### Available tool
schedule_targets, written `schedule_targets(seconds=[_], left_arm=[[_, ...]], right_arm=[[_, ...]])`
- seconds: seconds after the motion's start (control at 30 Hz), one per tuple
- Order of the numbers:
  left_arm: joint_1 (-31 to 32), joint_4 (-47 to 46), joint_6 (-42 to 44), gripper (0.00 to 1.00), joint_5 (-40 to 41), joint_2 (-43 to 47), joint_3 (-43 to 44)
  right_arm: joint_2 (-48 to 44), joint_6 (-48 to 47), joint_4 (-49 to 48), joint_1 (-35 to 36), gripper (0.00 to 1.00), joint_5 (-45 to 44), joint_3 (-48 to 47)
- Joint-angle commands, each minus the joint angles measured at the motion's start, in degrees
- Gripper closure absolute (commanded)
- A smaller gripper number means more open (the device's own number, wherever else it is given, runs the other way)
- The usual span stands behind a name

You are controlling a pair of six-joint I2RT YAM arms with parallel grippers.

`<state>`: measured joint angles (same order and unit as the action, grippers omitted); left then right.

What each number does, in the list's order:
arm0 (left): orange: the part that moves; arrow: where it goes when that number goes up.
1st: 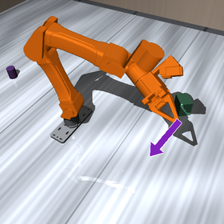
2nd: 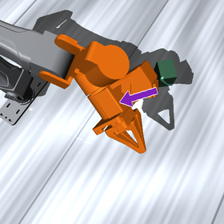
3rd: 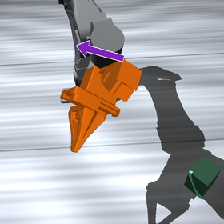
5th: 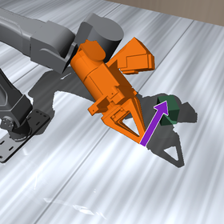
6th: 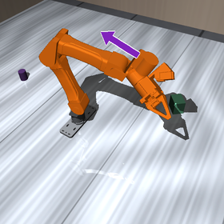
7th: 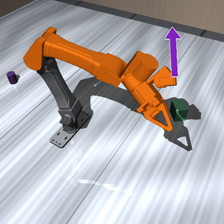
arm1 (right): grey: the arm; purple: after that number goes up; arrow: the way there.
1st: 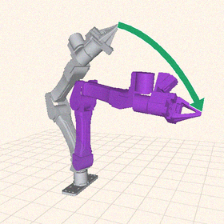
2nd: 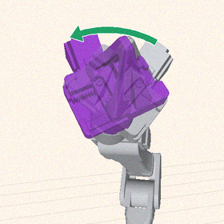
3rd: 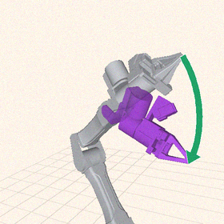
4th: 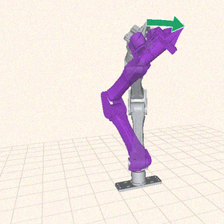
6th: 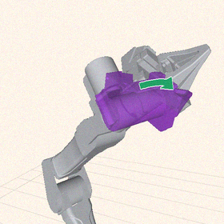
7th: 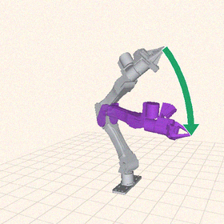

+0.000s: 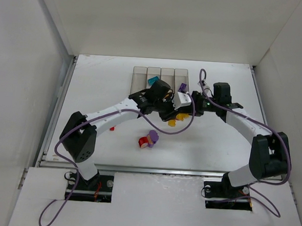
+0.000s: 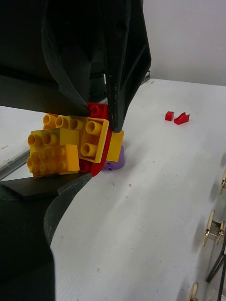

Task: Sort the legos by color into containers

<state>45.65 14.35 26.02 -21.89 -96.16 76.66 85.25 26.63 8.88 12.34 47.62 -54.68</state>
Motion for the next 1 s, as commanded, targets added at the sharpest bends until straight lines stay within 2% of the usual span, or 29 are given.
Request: schedule_targets(seconds=[0.0, 0.13, 0.43, 0.8, 0.87, 0.9, 0.97], left_arm=[[-1.88, 2.70, -0.36, 1.00, 3.34, 2.56, -1.69], [-1.88, 3.23, 0.17, 1.00, 4.84, 1.06, -1.69], [-2.41, 1.91, 1.93, 1.00, 6.51, 1.06, -6.35], [-2.41, 1.30, 2.46, 1.00, 6.51, 0.01, -8.02], [-2.41, 2.70, 2.46, 1.00, 7.20, -2.01, -5.75], [-2.41, 3.31, 2.46, 0.99, 7.21, -3.67, -4.95], [-2.41, 3.84, 2.46, 0.87, 7.21, -4.82, -4.33]], right_arm=[[1.14, -0.62, -0.62, -2.14, 1.00, -0.42, 0.45], [1.14, -0.62, -0.62, -2.14, 1.00, -0.95, 0.97], [0.00, -4.40, 6.58, -2.14, 1.00, -6.04, -1.22], [2.81, -3.87, 5.35, -2.14, 1.00, -5.52, -0.70], [2.20, -4.48, 5.35, -2.14, 1.00, -5.52, -0.70], [2.20, -4.48, 5.35, -2.14, 1.00, -6.21, -0.70], [0.19, -4.48, 5.88, -2.14, 1.00, -6.74, -1.22]])
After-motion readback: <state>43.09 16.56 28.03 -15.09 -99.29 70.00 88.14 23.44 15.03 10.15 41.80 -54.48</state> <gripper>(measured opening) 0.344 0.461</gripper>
